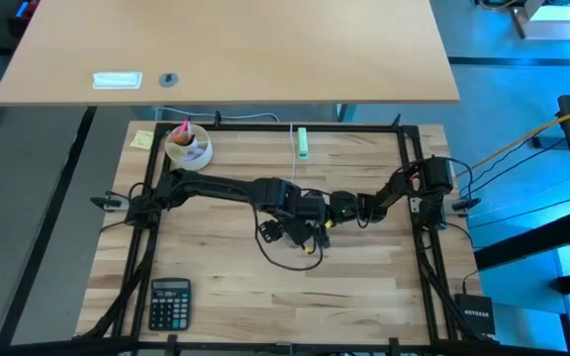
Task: Screw lightbulb
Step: Remove the lightbulb from the lamp
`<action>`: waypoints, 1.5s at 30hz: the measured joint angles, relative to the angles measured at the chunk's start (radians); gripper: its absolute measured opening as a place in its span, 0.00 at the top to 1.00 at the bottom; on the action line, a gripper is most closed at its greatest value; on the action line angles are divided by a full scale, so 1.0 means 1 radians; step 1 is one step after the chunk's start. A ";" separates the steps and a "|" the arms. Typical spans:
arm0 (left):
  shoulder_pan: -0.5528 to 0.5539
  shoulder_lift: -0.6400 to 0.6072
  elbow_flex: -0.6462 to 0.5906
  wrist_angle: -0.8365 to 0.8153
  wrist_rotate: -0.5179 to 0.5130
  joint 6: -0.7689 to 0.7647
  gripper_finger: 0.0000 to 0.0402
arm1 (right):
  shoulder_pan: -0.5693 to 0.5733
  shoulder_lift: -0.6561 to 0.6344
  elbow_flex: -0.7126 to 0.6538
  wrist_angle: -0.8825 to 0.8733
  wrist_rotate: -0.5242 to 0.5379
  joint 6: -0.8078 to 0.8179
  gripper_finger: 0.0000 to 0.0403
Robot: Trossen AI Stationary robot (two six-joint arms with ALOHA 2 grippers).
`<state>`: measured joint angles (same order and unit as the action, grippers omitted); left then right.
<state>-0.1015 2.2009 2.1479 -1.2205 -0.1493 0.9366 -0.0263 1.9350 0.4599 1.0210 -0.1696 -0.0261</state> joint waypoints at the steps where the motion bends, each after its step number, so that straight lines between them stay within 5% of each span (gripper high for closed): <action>1: 0.005 0.000 0.000 -0.002 -0.004 -0.002 0.04 | 0.000 0.000 0.000 -0.001 0.000 0.000 0.44; 25: 0.039 0.044 -0.002 -0.006 -0.010 -0.075 0.04 | 0.000 0.000 0.000 -0.004 0.000 -0.002 0.44; 34: 0.036 0.047 -0.002 -0.009 -0.029 -0.119 0.18 | 0.000 0.000 0.000 -0.005 0.000 -0.005 0.44; 39: 0.037 0.047 -0.002 -0.006 -0.052 -0.280 0.27 | 0.000 0.000 0.000 -0.005 0.000 -0.005 0.44; 45: 0.038 0.047 0.000 0.004 -0.073 -0.653 0.37 | 0.000 0.000 0.001 -0.019 0.009 -0.005 0.44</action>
<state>-0.0639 2.2475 2.1479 -1.2169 -0.2227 0.2836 -0.0263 1.9350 0.4609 1.0016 -0.1610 -0.0308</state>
